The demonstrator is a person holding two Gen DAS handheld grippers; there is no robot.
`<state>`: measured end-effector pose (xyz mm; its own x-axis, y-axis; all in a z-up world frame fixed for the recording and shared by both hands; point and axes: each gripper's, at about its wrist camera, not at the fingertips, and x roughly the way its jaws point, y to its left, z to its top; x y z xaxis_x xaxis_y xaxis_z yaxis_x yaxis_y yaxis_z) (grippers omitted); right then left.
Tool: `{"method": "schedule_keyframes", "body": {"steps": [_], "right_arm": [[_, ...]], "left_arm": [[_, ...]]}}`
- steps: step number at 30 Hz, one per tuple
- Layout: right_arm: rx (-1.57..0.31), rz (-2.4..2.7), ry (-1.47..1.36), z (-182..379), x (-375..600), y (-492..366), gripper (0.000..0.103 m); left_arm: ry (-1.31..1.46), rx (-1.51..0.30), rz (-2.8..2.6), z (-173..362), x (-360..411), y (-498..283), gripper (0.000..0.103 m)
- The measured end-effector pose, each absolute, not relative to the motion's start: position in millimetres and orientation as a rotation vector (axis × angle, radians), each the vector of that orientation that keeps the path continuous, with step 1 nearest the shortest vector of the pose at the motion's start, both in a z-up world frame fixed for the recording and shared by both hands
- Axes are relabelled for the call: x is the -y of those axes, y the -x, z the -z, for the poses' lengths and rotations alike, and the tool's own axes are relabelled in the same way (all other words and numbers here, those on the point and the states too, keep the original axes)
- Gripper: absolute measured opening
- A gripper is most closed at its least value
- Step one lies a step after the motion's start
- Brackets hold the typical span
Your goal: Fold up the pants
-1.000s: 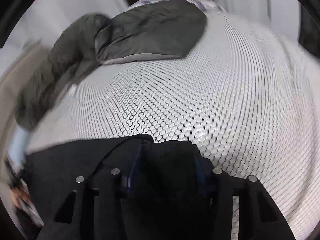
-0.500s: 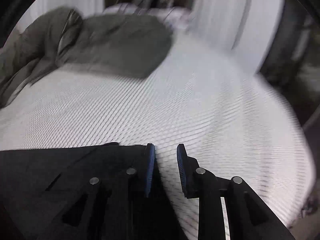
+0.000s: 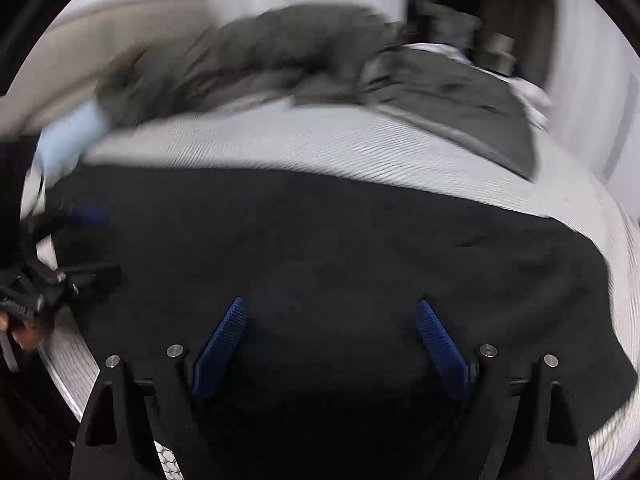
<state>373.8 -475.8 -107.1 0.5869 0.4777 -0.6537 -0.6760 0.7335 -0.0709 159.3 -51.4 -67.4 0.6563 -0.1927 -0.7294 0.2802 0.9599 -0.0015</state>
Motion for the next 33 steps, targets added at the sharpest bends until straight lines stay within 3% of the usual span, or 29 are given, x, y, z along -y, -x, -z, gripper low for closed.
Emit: {"method": "schedule_keyframes", "body": {"steps": [3, 8, 11, 13, 18, 21, 26, 31, 33], "right_arm": [[-0.693, -0.671, 0.423, 132.0, 476.3, -372.2, 0.088], [-0.701, -0.411, 0.373, 138.5, 556.8, -404.6, 0.088], [-0.712, -0.422, 0.273, 135.8, 602.0, -416.5, 0.075], [-0.690, -0.396, 0.337, 134.1, 597.6, -411.3, 0.075], [-0.649, -0.386, 0.384, 126.9, 599.8, -395.5, 0.077], [-0.615, -0.314, 0.407, 123.3, 620.9, -398.6, 0.085], [-0.720, -0.225, 0.230, 143.1, 682.8, -424.1, 0.090], [-0.583, -0.228, 0.253, 106.2, 660.9, -401.1, 0.091], [-0.527, -0.329, 0.170, 90.1, 651.6, -386.7, 0.097]], "left_arm": [[-0.132, -0.876, 0.263, 85.0, 53.6, -164.4, 0.103], [-0.067, -0.890, 0.273, 92.0, 31.8, -168.9, 0.103], [-0.078, -0.888, 0.273, 93.9, 35.0, -171.5, 0.103], [-0.091, -0.889, 0.263, 94.0, 37.0, -168.0, 0.103], [-0.090, -0.895, 0.261, 93.3, 40.8, -169.8, 0.103], [-0.091, -0.897, 0.261, 93.4, 40.0, -171.5, 0.103], [-0.101, -0.897, 0.254, 91.2, 47.7, -169.1, 0.103], [-0.089, -0.793, 0.289, 65.9, 56.3, -155.9, 0.102], [-0.099, -0.766, 0.340, 58.3, 70.6, -151.6, 0.102]]}}
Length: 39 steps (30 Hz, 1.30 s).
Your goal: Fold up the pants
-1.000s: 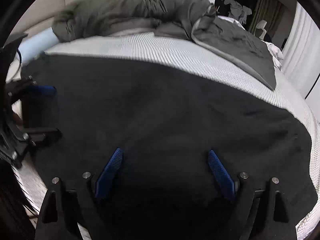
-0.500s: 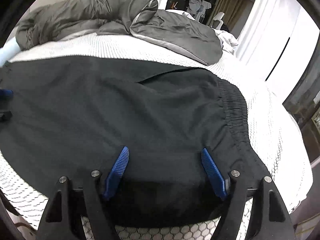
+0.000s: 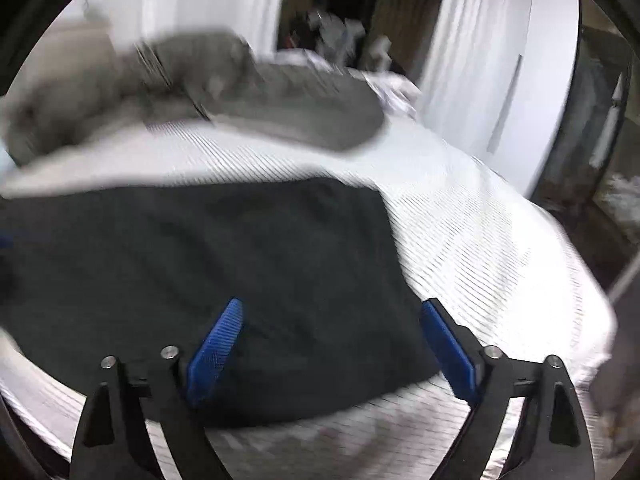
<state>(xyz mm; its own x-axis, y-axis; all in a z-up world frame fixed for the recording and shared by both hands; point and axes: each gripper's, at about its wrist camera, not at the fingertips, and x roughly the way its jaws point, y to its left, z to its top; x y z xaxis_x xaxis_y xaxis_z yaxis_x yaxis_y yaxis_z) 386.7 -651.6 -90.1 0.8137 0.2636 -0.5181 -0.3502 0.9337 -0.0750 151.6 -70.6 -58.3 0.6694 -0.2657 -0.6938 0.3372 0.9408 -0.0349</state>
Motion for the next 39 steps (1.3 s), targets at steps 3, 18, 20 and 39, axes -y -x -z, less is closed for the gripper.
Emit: {"method": "schedule_keyframes", "body": {"steps": [3, 18, 20, 39], "right_arm": [[-0.540, -0.497, 0.122, 88.4, 618.1, -378.5, 0.099], [-0.682, -0.187, 0.316, 144.4, 665.6, -402.2, 0.099], [-0.702, -0.126, 0.246, 144.5, 690.7, -408.2, 0.102], [-0.673, -0.551, 0.406, 134.7, 503.9, -406.3, 0.102]], "left_arm": [[-0.164, -0.785, 0.416, 60.7, 110.8, -154.0, 0.102], [-0.178, -0.893, 0.390, 84.6, 74.5, -153.2, 0.103], [-0.147, -0.907, 0.334, 81.7, 53.1, -159.7, 0.103], [-0.300, -0.943, 0.336, 67.0, 85.7, -224.5, 0.103]]}}
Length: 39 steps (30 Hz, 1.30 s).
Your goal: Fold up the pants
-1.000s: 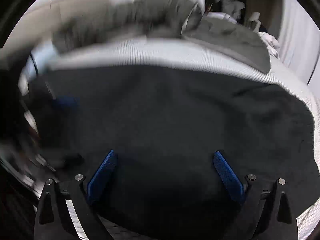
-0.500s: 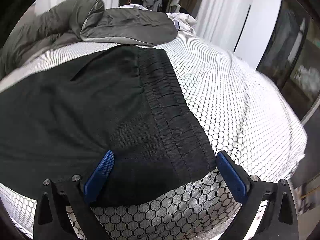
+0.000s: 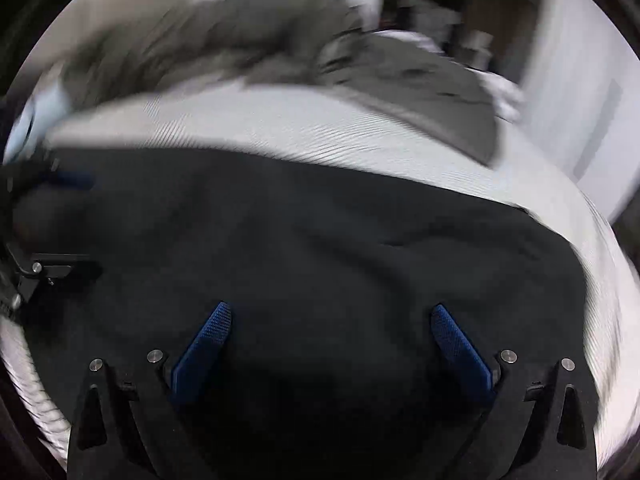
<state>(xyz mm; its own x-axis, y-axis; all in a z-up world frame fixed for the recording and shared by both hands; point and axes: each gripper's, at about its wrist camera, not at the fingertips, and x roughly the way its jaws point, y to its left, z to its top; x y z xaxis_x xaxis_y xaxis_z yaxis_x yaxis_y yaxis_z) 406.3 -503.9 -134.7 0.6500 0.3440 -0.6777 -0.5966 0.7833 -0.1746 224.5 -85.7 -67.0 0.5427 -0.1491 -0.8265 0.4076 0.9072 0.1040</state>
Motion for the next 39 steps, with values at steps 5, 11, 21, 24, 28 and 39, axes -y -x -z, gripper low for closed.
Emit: {"method": "schedule_keyframes", "body": {"steps": [5, 11, 21, 24, 28, 39], "right_arm": [[-0.704, -0.423, 0.447, 140.6, 529.3, -424.1, 0.102], [-0.748, -0.112, 0.168, 144.6, 638.4, -478.8, 0.102], [-0.610, -0.124, 0.206, 92.2, 606.7, -433.0, 0.102], [-0.621, -0.316, 0.258, 89.7, 553.7, -435.5, 0.102], [-0.698, -0.563, 0.413, 117.4, 476.0, -438.0, 0.102], [-0.785, -0.091, 0.185, 135.7, 621.4, -497.7, 0.101]], "left_arm": [[-0.210, -0.989, 0.293, 76.0, 58.8, -239.3, 0.103], [-0.143, -1.001, 0.198, 78.2, 4.9, -243.9, 0.103], [-0.085, -0.924, 0.161, 44.3, -11.0, -240.7, 0.103], [-0.096, -0.920, 0.183, 39.4, 7.7, -256.3, 0.103], [-0.179, -0.962, 0.199, 51.1, 36.2, -285.7, 0.103], [-0.130, -1.034, 0.161, 74.9, 11.4, -288.0, 0.103]]}}
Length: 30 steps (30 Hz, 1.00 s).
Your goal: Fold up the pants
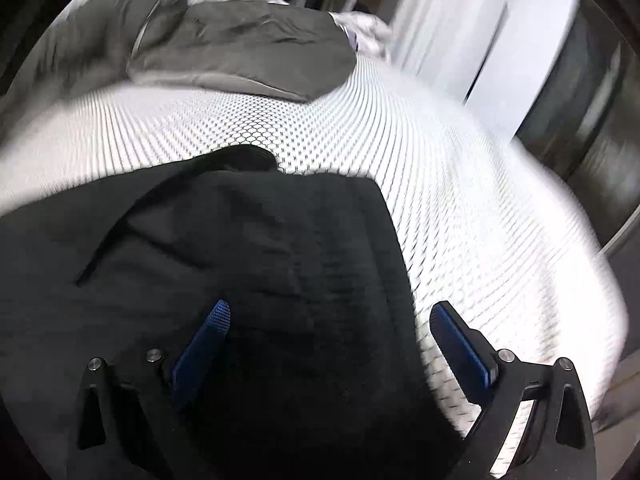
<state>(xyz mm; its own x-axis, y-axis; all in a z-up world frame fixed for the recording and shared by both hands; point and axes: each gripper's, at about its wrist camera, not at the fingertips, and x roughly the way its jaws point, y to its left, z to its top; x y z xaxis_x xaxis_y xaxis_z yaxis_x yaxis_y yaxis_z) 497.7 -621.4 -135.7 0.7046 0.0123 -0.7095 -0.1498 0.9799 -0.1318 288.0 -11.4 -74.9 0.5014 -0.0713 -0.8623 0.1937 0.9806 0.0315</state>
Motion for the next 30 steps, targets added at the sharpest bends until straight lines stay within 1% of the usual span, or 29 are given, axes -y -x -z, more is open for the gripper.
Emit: {"method": "schedule_keyframes", "body": {"steps": [4, 5, 8, 12, 13, 14, 15, 16, 17, 20, 21, 22, 23, 24, 28, 30], "right_arm": [[-0.699, -0.006, 0.319, 108.6, 602.8, -467.4, 0.101], [-0.674, -0.009, 0.311, 99.9, 604.6, -458.2, 0.101], [-0.636, -0.230, 0.246, 72.6, 553.5, -446.6, 0.101], [-0.681, -0.527, 0.254, 80.9, 468.2, -436.9, 0.099], [-0.697, -0.571, 0.283, 88.9, 447.7, -437.0, 0.097], [-0.716, -0.596, 0.309, 97.3, 427.1, -443.0, 0.084], [-0.746, -0.609, 0.341, 106.8, 414.1, -447.7, 0.065], [-0.793, -0.593, 0.394, 119.6, 409.7, -453.6, 0.059], [-0.800, -0.579, 0.409, 129.2, 422.3, -453.7, 0.058], [-0.768, -0.339, 0.416, 126.4, 482.9, -475.8, 0.058], [-0.752, -0.150, 0.417, 125.6, 521.6, -488.0, 0.052], [-0.764, -0.086, 0.390, 126.3, 545.6, -496.6, 0.035], [-0.809, -0.102, 0.320, 128.4, 564.9, -505.6, 0.023], [-0.852, -0.149, 0.260, 132.5, 578.7, -511.8, 0.023], [-0.790, -0.133, 0.412, 121.2, 557.0, -486.9, 0.027], [-0.773, -0.157, 0.338, 106.7, 566.5, -450.8, 0.032]], "left_arm": [[-0.088, -1.003, 0.140, 58.8, 2.5, -272.9, 0.102], [-0.072, -0.983, 0.152, 52.8, 1.5, -270.5, 0.102], [-0.049, -0.938, 0.162, 43.1, 3.2, -268.6, 0.102], [-0.031, -0.944, 0.132, 44.1, 1.6, -281.9, 0.102], [-0.024, -0.950, 0.133, 46.4, 0.6, -284.2, 0.102], [-0.021, -0.958, 0.136, 48.9, 2.1, -297.1, 0.102], [-0.018, -0.966, 0.134, 51.1, 3.4, -296.5, 0.101], [-0.023, -0.978, 0.129, 54.0, 2.0, -298.8, 0.098], [-0.037, -0.992, 0.115, 60.7, -1.9, -309.0, 0.097], [-0.065, -1.017, 0.059, 72.5, -9.7, -312.3, 0.097], [-0.051, -1.018, 0.064, 72.8, -12.0, -309.7, 0.097], [-0.044, -1.017, 0.070, 72.2, -12.8, -309.3, 0.097], [-0.048, -1.016, 0.068, 72.0, -13.5, -308.8, 0.097], [-0.052, -1.014, 0.065, 72.0, -13.3, -308.0, 0.097], [-0.028, -1.009, 0.047, 65.9, -12.3, -304.2, 0.096], [-0.011, -0.984, 0.078, 56.3, -8.9, -297.6, 0.096]]}}
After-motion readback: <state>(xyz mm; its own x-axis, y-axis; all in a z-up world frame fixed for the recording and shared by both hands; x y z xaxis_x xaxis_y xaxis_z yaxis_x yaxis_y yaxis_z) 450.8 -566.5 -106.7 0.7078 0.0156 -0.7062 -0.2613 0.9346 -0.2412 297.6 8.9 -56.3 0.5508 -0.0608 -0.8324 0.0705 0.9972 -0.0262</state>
